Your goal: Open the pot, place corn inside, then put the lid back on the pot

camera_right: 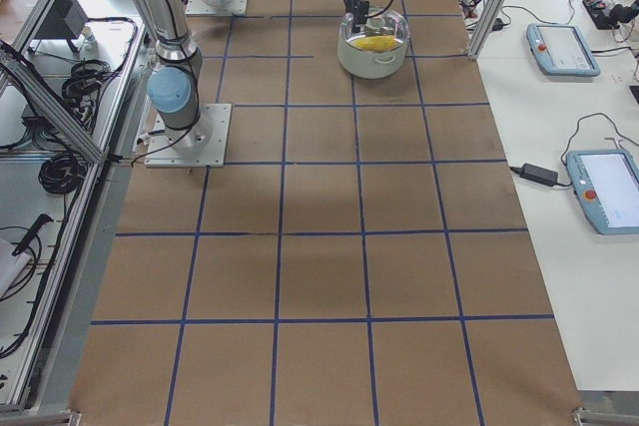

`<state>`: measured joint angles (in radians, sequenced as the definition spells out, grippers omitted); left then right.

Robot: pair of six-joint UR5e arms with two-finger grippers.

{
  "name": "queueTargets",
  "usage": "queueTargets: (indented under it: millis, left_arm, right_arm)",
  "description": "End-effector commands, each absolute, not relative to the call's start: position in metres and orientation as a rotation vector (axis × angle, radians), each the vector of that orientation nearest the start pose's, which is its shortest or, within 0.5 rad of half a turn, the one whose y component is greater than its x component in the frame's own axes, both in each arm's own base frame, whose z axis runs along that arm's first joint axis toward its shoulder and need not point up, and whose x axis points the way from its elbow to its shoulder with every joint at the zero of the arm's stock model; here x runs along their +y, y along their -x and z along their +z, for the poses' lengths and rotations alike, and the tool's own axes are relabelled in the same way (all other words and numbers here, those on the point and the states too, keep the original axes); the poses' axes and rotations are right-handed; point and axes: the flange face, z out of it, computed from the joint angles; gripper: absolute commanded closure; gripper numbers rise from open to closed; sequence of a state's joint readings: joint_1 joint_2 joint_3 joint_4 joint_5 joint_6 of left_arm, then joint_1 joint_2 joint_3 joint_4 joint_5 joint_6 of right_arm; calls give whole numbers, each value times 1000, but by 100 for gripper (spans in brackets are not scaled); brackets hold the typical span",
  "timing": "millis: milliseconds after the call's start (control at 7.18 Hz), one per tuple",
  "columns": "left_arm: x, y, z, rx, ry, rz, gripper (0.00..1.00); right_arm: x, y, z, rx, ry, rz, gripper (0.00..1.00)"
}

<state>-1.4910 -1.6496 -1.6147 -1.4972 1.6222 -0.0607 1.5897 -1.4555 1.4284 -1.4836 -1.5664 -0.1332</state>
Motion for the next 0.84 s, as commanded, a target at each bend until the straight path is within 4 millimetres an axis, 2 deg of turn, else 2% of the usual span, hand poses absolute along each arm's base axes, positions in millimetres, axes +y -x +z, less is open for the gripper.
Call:
queueTargets:
  millis: [0, 697]
  left_arm:
    - [-530, 87, 432, 3086, 216, 81, 0]
    - [-530, 87, 431, 3086, 216, 84, 0]
  right_arm:
    - [-537, -142, 495, 3123, 220, 113, 0]
    - [-535, -143, 492, 3142, 233, 124, 0]
